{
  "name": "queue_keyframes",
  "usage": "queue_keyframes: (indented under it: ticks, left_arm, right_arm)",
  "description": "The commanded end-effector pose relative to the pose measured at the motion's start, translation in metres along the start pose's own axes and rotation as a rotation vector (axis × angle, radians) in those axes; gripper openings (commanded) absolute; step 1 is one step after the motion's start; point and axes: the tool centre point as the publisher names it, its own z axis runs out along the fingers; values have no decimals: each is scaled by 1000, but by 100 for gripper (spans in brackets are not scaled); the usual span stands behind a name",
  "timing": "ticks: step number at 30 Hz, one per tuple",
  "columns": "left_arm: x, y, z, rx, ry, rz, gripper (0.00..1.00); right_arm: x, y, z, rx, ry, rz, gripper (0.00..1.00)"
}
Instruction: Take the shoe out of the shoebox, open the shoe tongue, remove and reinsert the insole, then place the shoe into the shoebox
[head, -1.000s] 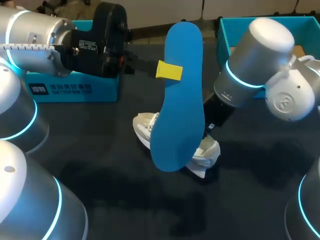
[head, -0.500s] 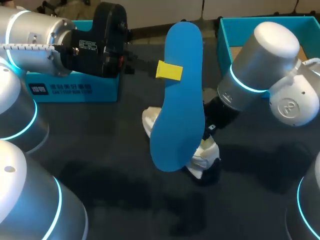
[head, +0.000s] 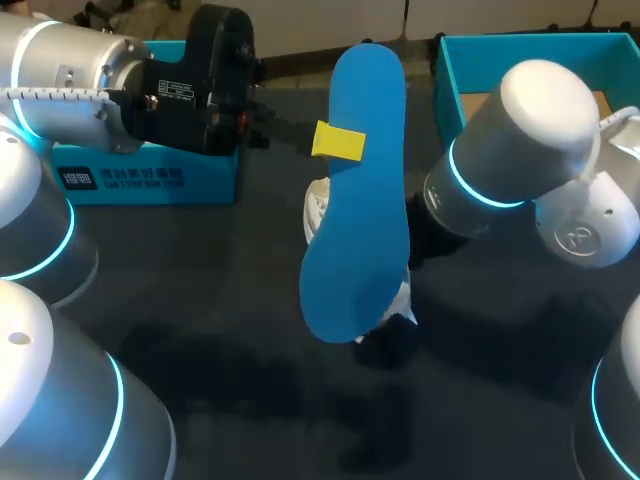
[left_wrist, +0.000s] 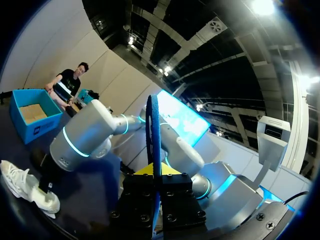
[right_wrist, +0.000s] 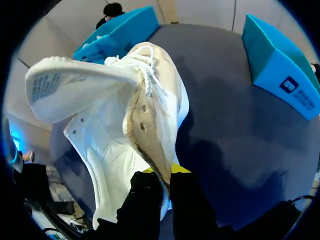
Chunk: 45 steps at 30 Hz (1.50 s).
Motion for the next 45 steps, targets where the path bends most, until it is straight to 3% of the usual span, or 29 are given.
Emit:
queue_keyframes:
  ticks: [1, 14, 18, 42, 43, 45]
  left_arm:
    - [0, 1, 0, -1, -1, 0, 0]
    - [0, 1, 0, -1, -1, 0, 0]
    - [0, 1, 0, -1, -1, 0, 0]
    - [0, 1, 0, -1, -1, 0, 0]
    - [0, 1, 0, -1, -1, 0, 0]
    - [0, 1, 0, -1, -1, 0, 0]
  right_arm:
    - [7, -3, 7, -31, 9, 36, 0]
    - [9, -3, 23, -62, -30, 214, 0]
    - [5, 0, 29, -66, -11, 209, 0]
    - [-9, -20, 60, 56, 42, 215, 0]
    - [-8, -19, 59, 56, 42, 214, 22]
    - [-7, -20, 54, 56, 48, 212, 100]
